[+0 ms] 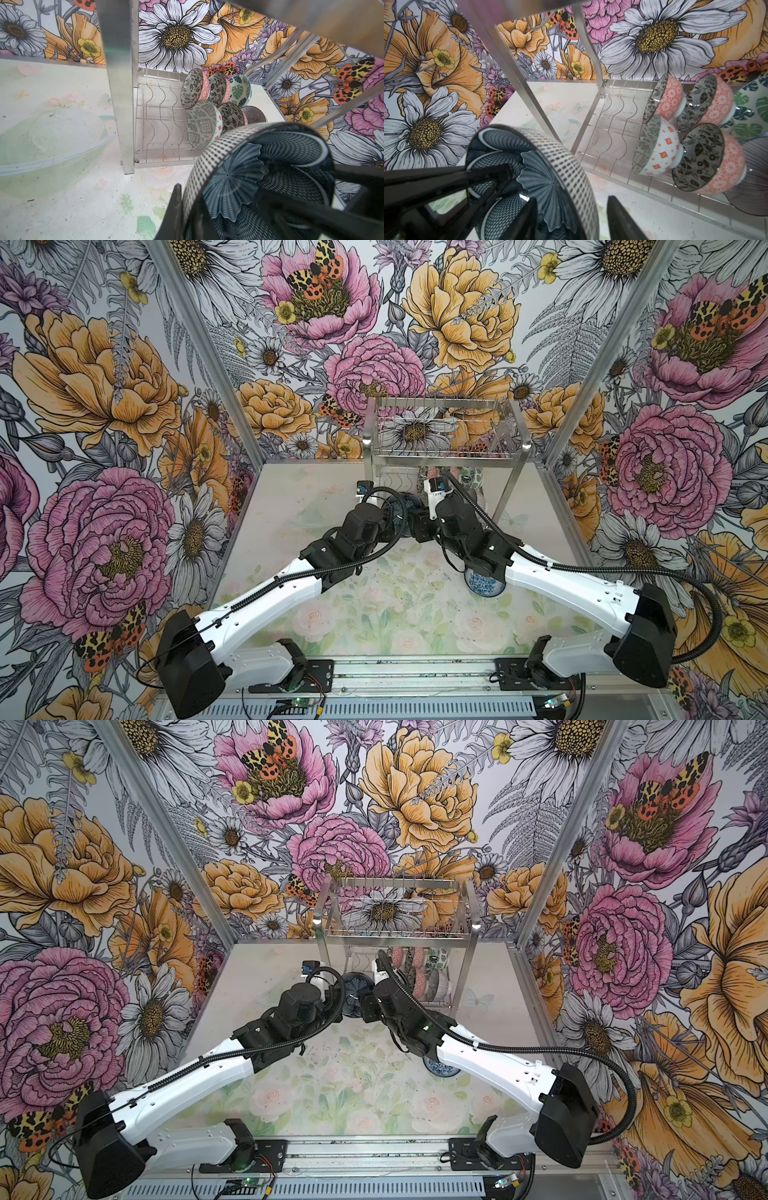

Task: Load the bowls into the dish rack
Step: 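Grasp the dark blue bowl's rim with the right gripper while the left holds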

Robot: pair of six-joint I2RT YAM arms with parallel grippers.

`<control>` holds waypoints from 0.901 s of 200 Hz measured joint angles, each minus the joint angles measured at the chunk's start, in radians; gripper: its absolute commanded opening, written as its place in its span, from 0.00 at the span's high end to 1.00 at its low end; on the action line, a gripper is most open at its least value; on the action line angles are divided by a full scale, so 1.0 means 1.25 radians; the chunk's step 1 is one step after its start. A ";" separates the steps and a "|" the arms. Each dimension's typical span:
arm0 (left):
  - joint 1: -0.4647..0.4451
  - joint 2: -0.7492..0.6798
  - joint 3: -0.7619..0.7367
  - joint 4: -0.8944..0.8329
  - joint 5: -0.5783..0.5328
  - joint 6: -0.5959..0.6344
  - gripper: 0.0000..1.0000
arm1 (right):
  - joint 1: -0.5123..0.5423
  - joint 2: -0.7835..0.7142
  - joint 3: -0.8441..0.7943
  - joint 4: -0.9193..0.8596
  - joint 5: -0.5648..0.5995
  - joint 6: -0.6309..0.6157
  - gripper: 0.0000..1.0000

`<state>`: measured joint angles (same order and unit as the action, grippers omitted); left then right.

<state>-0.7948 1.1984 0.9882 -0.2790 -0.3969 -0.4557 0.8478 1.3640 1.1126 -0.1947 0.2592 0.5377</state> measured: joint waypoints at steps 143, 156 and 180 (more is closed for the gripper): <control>0.073 -0.052 0.010 -0.046 0.019 0.038 0.01 | 0.004 0.046 0.034 -0.013 0.064 -0.054 1.00; 0.090 -0.068 0.013 -0.066 0.023 0.048 0.01 | 0.007 0.044 0.032 -0.015 0.091 -0.072 1.00; 0.115 -0.099 0.014 -0.097 0.037 0.075 0.01 | 0.021 0.045 0.027 -0.017 0.172 -0.128 1.00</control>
<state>-0.6514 1.0752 1.0061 -0.4007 -0.3508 -0.3614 0.8738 1.4197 1.1461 -0.2161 0.4747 0.3782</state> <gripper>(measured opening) 0.986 0.088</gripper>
